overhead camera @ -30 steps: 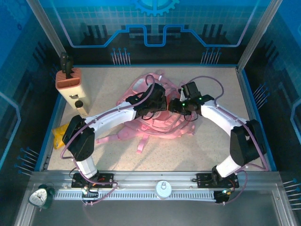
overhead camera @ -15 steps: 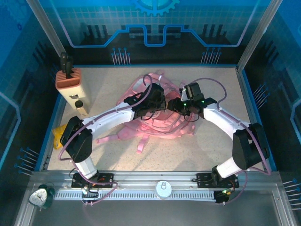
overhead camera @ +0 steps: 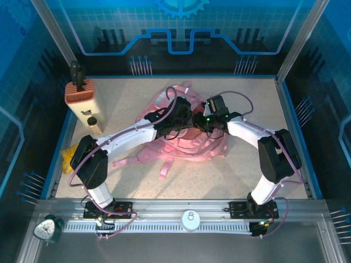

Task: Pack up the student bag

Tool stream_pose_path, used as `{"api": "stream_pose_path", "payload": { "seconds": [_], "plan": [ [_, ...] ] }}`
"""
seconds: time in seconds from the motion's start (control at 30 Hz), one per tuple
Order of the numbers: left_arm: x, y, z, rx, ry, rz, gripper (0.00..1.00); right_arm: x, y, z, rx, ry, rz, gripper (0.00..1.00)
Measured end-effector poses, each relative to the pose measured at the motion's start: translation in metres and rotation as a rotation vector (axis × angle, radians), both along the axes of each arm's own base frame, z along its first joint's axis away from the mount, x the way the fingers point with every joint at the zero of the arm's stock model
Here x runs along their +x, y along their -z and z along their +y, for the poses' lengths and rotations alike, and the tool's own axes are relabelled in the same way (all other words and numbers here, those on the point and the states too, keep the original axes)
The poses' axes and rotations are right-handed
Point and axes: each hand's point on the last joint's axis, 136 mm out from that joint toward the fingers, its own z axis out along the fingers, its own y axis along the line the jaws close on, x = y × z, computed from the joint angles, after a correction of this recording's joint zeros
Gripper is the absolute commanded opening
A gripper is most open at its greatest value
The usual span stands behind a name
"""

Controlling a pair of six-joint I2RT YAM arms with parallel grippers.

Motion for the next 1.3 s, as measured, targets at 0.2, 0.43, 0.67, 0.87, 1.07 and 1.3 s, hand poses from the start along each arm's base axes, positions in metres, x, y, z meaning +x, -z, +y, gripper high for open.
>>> {"api": "stream_pose_path", "payload": {
  "seconds": [0.2,0.43,0.67,0.87,1.07,1.3],
  "plan": [
    [-0.003,0.006,-0.003,-0.04,-0.011,0.022,0.46,-0.024,-0.016,-0.031,-0.079,-0.002,-0.065,0.49],
    [-0.028,0.018,0.014,-0.082,-0.005,0.05,0.56,-0.059,-0.028,-0.066,-0.202,0.008,-0.123,0.55],
    [-0.047,0.04,0.076,-0.148,-0.175,0.12,0.6,-0.097,-0.007,-0.066,-0.325,-0.051,-0.096,0.56],
    [-0.039,0.076,0.103,-0.184,-0.288,0.217,0.59,-0.121,-0.001,-0.035,-0.35,-0.129,-0.112,0.55],
    [-0.03,0.089,0.091,-0.229,-0.284,0.243,0.56,-0.128,0.006,-0.015,-0.364,-0.154,-0.12,0.55],
    [-0.022,0.101,0.078,-0.257,-0.273,0.275,0.26,-0.128,0.013,0.015,-0.39,-0.152,-0.096,0.53]
  ]
}}
